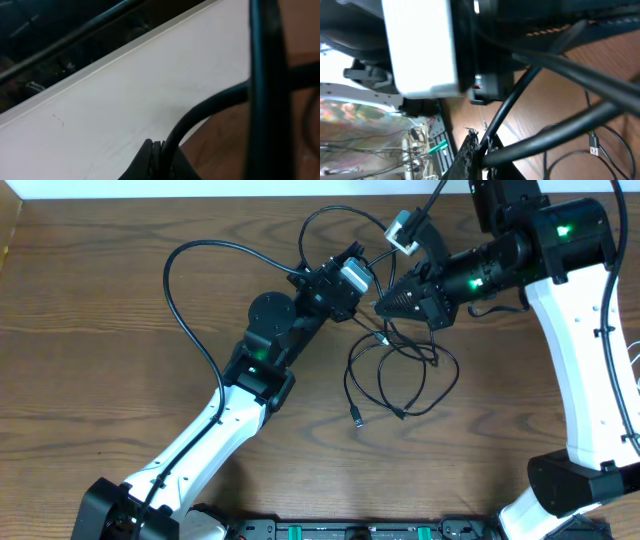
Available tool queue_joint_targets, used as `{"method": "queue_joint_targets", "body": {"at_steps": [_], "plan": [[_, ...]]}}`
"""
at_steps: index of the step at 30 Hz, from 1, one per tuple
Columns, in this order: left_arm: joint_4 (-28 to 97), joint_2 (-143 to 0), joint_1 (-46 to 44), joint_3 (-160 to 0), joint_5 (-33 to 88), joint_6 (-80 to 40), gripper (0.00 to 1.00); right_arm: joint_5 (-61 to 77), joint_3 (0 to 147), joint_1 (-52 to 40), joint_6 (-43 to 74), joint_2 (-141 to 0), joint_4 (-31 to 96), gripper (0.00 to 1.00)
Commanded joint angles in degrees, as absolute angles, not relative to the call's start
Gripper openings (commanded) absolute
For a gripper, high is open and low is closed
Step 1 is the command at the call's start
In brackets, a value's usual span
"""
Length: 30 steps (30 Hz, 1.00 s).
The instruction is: Untangle cables
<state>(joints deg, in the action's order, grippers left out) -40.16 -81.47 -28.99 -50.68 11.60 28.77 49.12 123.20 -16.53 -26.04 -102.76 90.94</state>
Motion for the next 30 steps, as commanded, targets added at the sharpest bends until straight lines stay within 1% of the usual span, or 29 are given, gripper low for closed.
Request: {"method": "queue_joint_targets", "body": {"at_steps": [1,4,5,6,7,8,11,16,25,30], "plan": [[-40.56,-80.73,-29.21,-51.22,11.11,29.23,0.07,45.04,123.17,-16.91,-24.21,-103.53,90.24,0.01],[-40.53,-80.73,-29.21,-51.22,11.11,29.23,0.08,43.83,123.17,-16.86,-22.35,-103.53,89.34,0.01],[-40.51,-80.73,-29.21,-51.22,11.09,28.86,0.14,43.83,123.17,-16.86,-22.31,-103.53,89.06,0.01],[-40.51,-80.73,-29.21,-51.22,11.09,28.16,0.34,43.81,123.17,-16.86,-22.28,-103.53,88.64,0.01],[-40.21,-80.73,-29.21,-51.22,11.09,27.94,0.77,43.83,123.17,-16.80,-22.22,-103.53,88.07,0.01],[-39.75,-80.73,-29.21,-51.22,11.09,27.94,0.99,43.72,123.20,-16.69,-21.61,-103.53,87.50,0.01],[-37.95,-80.73,-29.21,-51.22,11.07,27.97,0.99,41.58,123.20,-15.62,-17.96,-103.53,85.19,0.01],[-34.65,-80.73,-29.21,-51.22,11.09,27.94,1.00,33.98,123.22,-11.22,-10.44,-103.53,79.35,0.01],[-30.13,-80.73,-29.21,-51.22,11.09,27.97,1.00,33.98,123.39,1.54,-1.15,-103.50,66.02,0.01],[-29.08,-80.73,-29.21,-51.22,11.09,27.97,1.00,36.67,125.82,9.61,4.23,-103.50,57.91,0.01]]}}
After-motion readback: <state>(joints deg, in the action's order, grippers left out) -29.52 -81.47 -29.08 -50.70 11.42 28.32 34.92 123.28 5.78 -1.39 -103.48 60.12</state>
